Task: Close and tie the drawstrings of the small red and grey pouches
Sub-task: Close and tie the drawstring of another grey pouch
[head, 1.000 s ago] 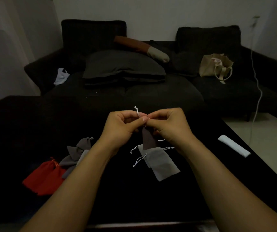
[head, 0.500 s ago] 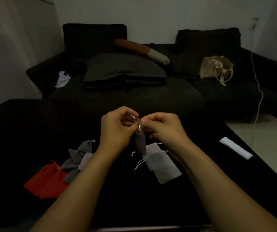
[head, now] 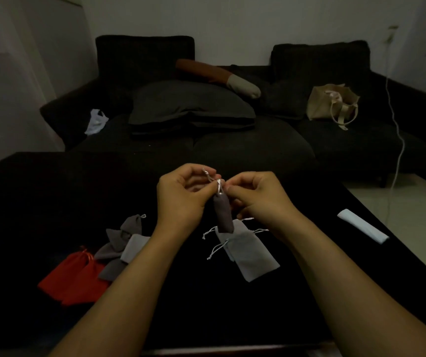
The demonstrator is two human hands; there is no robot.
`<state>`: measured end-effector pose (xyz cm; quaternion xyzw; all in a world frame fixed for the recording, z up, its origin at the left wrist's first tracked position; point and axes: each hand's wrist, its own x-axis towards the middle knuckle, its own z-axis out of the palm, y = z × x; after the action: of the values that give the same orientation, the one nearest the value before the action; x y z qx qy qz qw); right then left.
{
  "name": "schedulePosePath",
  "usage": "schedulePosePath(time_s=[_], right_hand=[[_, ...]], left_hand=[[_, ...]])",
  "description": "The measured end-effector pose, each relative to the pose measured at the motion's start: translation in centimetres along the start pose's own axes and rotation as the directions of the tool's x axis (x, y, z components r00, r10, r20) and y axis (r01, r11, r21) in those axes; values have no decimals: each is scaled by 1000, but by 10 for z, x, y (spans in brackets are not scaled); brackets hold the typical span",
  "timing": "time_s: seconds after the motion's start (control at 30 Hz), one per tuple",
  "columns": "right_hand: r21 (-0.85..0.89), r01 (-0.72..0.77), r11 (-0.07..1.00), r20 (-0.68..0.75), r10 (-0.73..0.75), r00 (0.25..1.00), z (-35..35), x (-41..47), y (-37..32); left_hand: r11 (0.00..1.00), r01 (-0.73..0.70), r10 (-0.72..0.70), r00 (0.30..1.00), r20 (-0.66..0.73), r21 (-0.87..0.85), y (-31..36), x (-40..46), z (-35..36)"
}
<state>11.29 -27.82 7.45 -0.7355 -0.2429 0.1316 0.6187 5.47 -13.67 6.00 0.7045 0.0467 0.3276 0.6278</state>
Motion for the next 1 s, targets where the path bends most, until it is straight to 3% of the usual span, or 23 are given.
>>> schedulePosePath(time_s=[0.17, 0.3, 0.43, 0.5, 0.6, 0.7, 0.77, 0.8, 0.87, 0.93, 1.0], right_hand=[[159, -111, 981, -9, 114, 993, 1, 3, -4], [441, -273, 855, 126, 242, 962, 0, 5, -3], [636, -243, 733, 122, 216, 969, -3, 5, -2], [723, -221, 654, 117, 199, 973, -1, 4, -4], [870, -227, 437, 180, 147, 973, 6, 2, -5], [932, -210, 296, 179, 128, 975, 13, 4, 0], [919, -210, 335, 148, 203, 968, 11, 8, 0], [897, -201, 394, 108, 245, 963, 8, 10, -1], [836, -149, 528, -2, 275, 962, 1, 13, -4], [798, -83, 597, -75, 235, 969, -4, 15, -4], [669, -57, 741, -126, 188, 974, -6, 14, -2]], left_hand=[[994, 98, -95, 993, 64, -44, 1, 2, -3], [904, 303, -286, 953, 100, -302, 4, 5, -2], [837, 366, -344, 930, 129, -407, 6, 9, -1], [694, 432, -408, 895, 180, -576, 7, 11, -1], [390, 506, -522, 810, 268, -769, 10, 11, 3], [283, 513, -560, 774, 295, -810, 9, 9, 8], [327, 518, -563, 779, 277, -790, 8, 12, 8], [396, 519, -560, 790, 249, -757, 8, 14, 7], [586, 491, -505, 844, 183, -645, 8, 16, 4], [801, 390, -355, 920, 165, -454, 11, 15, 2], [910, 296, -244, 949, 201, -290, 10, 9, 1]])
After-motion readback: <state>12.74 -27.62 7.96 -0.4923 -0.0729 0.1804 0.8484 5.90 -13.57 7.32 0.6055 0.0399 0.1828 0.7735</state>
